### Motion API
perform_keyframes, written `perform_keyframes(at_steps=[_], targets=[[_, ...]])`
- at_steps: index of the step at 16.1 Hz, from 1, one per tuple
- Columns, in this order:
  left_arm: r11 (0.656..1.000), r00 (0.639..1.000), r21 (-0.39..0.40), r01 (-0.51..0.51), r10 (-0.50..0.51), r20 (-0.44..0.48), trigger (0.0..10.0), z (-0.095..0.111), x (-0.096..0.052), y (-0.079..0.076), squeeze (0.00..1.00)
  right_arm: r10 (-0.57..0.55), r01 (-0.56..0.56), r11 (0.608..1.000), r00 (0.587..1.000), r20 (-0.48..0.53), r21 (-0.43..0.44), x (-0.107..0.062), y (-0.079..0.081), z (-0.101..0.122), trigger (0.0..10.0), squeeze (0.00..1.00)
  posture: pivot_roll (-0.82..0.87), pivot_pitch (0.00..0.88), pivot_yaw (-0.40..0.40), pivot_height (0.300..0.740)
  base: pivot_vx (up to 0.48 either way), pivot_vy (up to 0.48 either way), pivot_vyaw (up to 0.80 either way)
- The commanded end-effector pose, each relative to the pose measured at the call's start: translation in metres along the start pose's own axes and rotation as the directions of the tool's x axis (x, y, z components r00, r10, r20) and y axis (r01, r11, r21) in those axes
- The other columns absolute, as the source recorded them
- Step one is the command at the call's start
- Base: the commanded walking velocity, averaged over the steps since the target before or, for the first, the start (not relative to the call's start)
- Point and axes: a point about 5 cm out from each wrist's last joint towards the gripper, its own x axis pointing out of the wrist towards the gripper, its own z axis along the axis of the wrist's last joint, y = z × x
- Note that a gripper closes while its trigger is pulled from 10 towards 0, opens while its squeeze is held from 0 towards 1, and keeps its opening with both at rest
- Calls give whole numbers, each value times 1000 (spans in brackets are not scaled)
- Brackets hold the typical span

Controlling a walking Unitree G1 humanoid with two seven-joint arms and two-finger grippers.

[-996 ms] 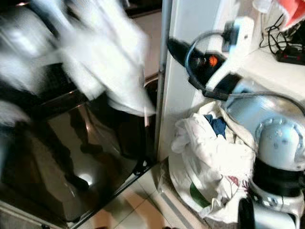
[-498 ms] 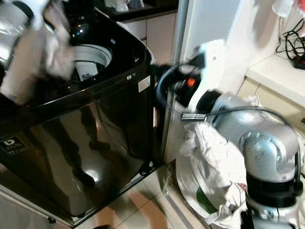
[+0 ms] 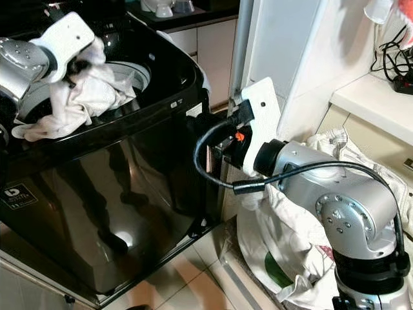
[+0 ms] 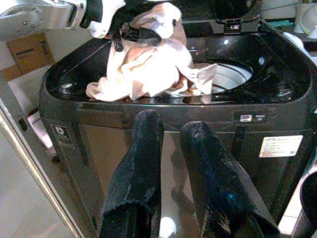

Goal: Clothes washing

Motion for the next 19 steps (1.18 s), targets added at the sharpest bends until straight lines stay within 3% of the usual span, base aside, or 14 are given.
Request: perform_keyframes(at_steps=[1,9,10,11,12,13,14,15,16,17,18,19], targets=[[1000,999,-9,30,-30,-38,10000,-9,-1,1,1000,2,-2,1000,1000,-12,-15,-1,1,-1,10000,0,-65,0,41,740,0,0,0],[998,995,-4,68,-69,-69,10000,-13,-4,4,1000,-30,30,999,999,-25,-13,-1,-3,-5,10000,0,-60,0,43,740,0,0,0],[997,998,60,-40,42,-38,10000,-7,-6,13,1000,-75,75,997,997,-15,-7,1,-8,-6,10000,0,-56,0,44,740,0,0,0],[995,998,77,-64,66,-22,10000,-4,-6,14,988,-104,104,995,995,-10,-6,1,-12,-6,10000,0,-56,0,45,740,0,0,0],[994,997,78,-72,73,-10,10000,-2,-6,14,592,-126,126,992,992,-9,-7,1,-14,-6,10000,0,-56,0,45,740,0,0,0],[996,996,45,-78,76,39,10000,6,-6,13,86,-181,181,983,984,-1,-8,1,-21,-6,10000,0,-54,0,53,740,0,0,0],[994,985,-94,-56,71,158,10000,22,-4,9,35,-276,276,961,961,7,-35,1,-30,-7,10000,0,-55,0,58,740,0,0,0],[956,959,-290,38,46,280,10000,38,-2,0,55,-345,345,938,938,23,-31,1,-36,-9,10000,0,-54,0,60,740,0,0,0],[905,939,-413,101,51,341,10000,47,1,-9,63,-408,409,912,912,29,-33,0,-41,-12,10000,0,-52,0,57,740,0,0,0],[842,929,-513,167,40,368,10000,51,7,-24,47,-470,470,881,883,17,-56,-1,-45,-20,10000,0,-50,0,53,740,0,0,0],[801,923,-570,185,57,380,10000,53,10,-30,31,-497,496,865,868,7,-78,-1,-47,-25,10000,0,-50,0,52,740,0,0,0],[683,914,-694,229,95,395,10000,53,16,-47,0,-554,552,829,832,-2,-93,-3,-50,-34,10000,0,-52,0,46,740,0,0,0]])
